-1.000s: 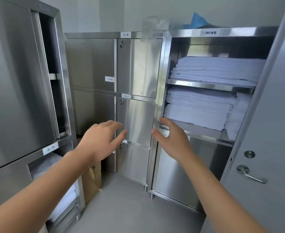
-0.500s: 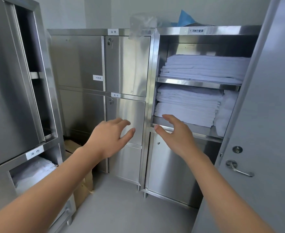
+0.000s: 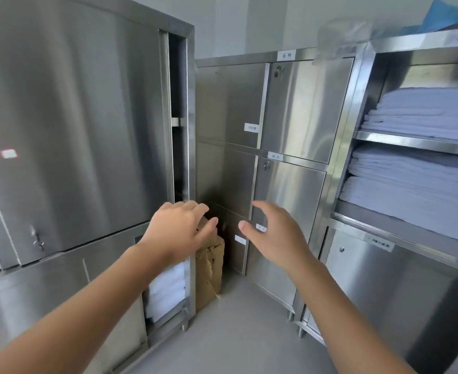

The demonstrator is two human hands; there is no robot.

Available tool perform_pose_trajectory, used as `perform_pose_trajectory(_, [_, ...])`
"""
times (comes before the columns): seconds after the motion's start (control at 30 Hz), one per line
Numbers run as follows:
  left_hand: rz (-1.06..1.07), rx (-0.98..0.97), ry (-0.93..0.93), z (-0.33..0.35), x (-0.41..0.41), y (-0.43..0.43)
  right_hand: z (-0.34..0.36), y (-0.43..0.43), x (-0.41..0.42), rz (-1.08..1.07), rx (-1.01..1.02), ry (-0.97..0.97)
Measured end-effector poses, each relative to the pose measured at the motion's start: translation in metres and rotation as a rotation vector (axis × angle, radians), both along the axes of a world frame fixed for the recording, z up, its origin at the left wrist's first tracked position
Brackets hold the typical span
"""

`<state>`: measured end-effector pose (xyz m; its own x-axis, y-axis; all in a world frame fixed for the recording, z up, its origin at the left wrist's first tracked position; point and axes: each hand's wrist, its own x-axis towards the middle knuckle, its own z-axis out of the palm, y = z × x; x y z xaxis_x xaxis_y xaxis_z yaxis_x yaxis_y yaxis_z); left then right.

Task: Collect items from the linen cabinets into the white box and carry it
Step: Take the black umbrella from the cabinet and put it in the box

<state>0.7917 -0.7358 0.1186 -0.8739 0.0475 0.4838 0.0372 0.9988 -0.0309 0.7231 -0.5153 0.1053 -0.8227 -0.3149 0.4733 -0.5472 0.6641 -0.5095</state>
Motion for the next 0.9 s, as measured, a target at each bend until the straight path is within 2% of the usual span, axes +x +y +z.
perform_pose_trajectory(0.17, [0.216,-0.028,0.011,-0.01,0.029,-0.052,-0.011,-0.063,0.002,0.139,0.049,0.041])
perform_pose_trajectory(0.33, [0.273,-0.026,-0.007,-0.021,0.04,-0.073,-0.02,-0.09,-0.004,0.193,0.1,0.063])
perform_pose_trajectory(0.5, [0.23,-0.001,0.051,-0.032,0.035,-0.066,-0.033,-0.089,-0.018,0.191,0.145,0.071])
perform_pose_trajectory(0.63, [0.21,-0.03,0.015,-0.047,0.01,-0.062,-0.051,-0.089,-0.033,0.154,0.224,0.074])
perform_pose_trajectory(0.9, [0.037,0.032,-0.119,-0.094,-0.101,-0.051,-0.09,-0.063,-0.11,0.025,0.327,-0.043])
